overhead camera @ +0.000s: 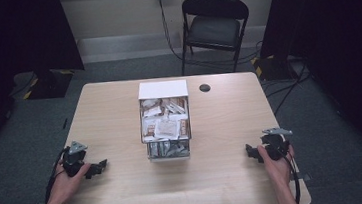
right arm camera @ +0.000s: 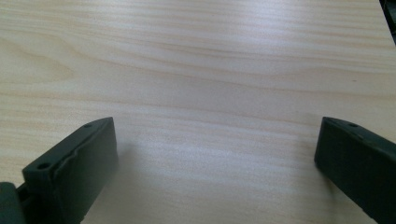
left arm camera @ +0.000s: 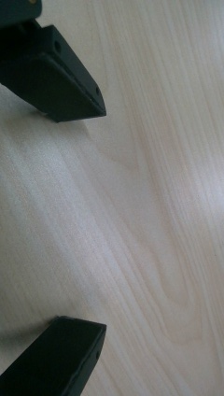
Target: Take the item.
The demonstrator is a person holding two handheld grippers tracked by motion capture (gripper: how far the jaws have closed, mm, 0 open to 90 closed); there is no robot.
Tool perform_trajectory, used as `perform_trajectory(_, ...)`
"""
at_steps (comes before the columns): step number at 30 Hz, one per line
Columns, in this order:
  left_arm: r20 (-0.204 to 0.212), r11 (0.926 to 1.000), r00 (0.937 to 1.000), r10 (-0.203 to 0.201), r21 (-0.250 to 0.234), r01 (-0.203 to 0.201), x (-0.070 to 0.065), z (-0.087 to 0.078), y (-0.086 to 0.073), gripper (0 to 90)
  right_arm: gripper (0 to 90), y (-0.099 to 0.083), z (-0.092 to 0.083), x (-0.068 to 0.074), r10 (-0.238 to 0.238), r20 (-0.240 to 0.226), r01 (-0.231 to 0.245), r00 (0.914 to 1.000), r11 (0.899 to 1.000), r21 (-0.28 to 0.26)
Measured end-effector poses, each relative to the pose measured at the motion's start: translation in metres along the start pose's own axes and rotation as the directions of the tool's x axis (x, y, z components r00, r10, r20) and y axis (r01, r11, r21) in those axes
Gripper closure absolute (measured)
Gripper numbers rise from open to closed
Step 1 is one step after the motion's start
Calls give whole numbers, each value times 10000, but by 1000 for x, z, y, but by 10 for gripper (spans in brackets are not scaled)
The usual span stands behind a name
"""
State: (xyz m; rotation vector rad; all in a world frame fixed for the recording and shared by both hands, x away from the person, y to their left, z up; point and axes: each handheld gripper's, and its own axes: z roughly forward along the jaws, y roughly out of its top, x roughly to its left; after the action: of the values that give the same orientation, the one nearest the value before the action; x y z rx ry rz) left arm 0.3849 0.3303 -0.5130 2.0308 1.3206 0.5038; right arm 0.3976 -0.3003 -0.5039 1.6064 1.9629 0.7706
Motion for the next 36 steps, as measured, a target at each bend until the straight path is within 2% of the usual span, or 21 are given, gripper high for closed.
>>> perform_trajectory(10,14,10000,10000,7,-4,-7,0,0,0,0,0,0,-1,-1,15,45,-15,10000,10000,55)
perform_trajectory(13,16,10000,10000,9,-7,-9,0,0,0,0,28,0,-3,-1,56,56,-57,10000,9999,143)
perform_trajectory(14,20,10000,10000,8,-2,-8,0,0,0,0,141,1,-5,-2,-6,41,5,10000,10000,40)
perform_trajectory(16,14,10000,10000,11,-1,-11,0,0,0,0,164,2,-8,-2,60,48,-59,10000,9999,-114)
perform_trajectory(17,18,10000,10000,7,-4,-7,0,0,0,0,164,2,-8,-2,60,48,-59,10000,9999,-114)
perform_trajectory(18,18,10000,10000,7,-5,-7,0,0,0,0,110,2,-8,-2,59,58,-58,10000,9999,-106)
perform_trajectory(20,15,10000,10000,7,-5,-7,0,0,0,0,173,3,-10,0,-77,-98,74,9999,9996,-258)
perform_trajectory(23,15,10000,10000,6,-6,-6,0,0,0,0,150,4,-11,1,-51,-10,50,10000,9995,-307)
perform_trajectory(30,21,10000,10000,8,-7,-8,0,0,0,0,174,8,-17,3,1,-264,-19,9997,9978,-669)
perform_trajectory(33,19,10000,10000,12,-6,-12,0,0,0,0,184,11,-22,3,41,-383,-81,9993,9946,-1039)
perform_trajectory(36,22,10000,10000,4,-5,-4,0,0,0,0,188,13,-24,4,110,-472,-161,9988,9937,-1108)
